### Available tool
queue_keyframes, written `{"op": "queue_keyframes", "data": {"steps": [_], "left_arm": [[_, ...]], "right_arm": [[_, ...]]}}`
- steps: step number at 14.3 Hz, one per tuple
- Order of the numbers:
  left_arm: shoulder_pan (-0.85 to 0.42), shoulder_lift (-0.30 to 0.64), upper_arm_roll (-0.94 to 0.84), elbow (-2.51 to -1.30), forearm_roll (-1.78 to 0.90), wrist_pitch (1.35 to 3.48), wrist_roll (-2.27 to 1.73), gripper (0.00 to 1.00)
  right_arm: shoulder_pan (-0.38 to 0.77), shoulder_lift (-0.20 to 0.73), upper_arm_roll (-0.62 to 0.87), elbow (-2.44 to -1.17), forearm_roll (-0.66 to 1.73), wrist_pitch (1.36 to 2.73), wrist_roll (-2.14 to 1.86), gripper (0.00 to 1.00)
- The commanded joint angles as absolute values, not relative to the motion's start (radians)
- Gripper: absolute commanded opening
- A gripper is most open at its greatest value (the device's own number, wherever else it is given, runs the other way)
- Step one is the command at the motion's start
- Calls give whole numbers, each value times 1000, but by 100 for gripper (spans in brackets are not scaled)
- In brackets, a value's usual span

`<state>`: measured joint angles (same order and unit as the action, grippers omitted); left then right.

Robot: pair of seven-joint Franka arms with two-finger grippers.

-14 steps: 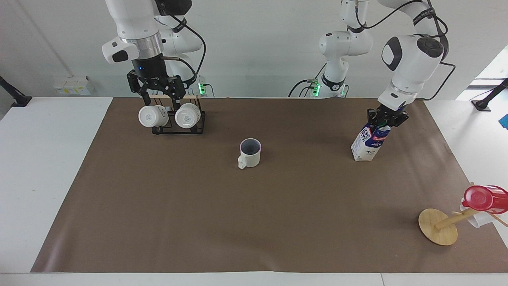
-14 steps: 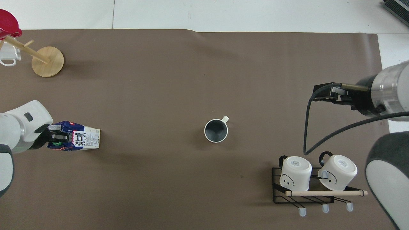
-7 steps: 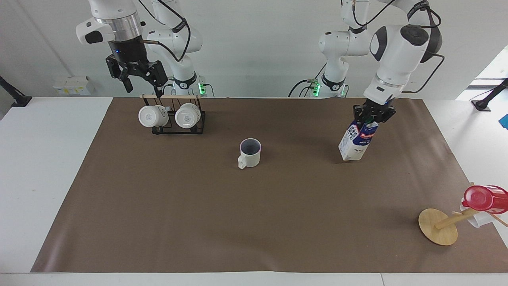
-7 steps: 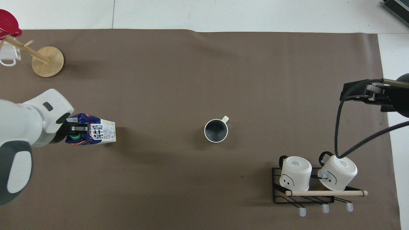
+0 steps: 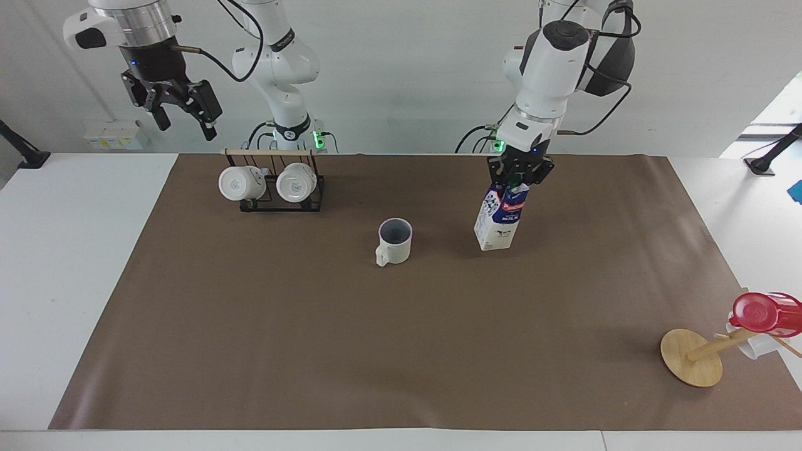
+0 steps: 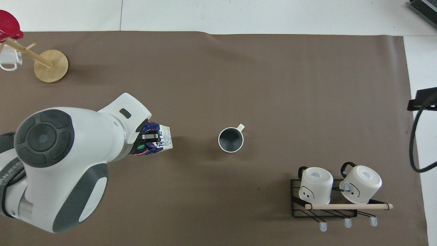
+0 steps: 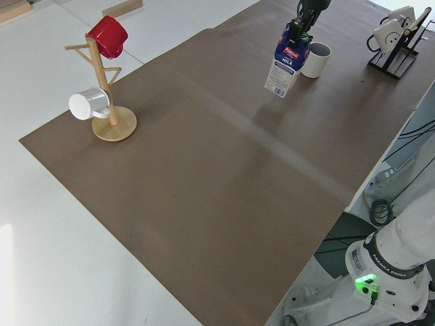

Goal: Place cup and milk on table
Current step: 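Carry the milk carton with the left gripper beside the black mug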

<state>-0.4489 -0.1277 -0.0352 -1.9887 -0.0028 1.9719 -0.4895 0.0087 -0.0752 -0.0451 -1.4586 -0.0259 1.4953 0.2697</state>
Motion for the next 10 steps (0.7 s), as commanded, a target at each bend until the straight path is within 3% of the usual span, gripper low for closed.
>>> {"op": "queue_keyframes", "data": {"steps": [1,10], "left_arm": [[-512,-71,-17,-1931,-6,1948,-567,40],[-609,60,-17,-1919,12,2065,-716,39]], "right_arm": [[-2,-100,-67,-1465,-12,1479,223,100],[37,-109,-49,-1611,-12,1509,136,100]]}}
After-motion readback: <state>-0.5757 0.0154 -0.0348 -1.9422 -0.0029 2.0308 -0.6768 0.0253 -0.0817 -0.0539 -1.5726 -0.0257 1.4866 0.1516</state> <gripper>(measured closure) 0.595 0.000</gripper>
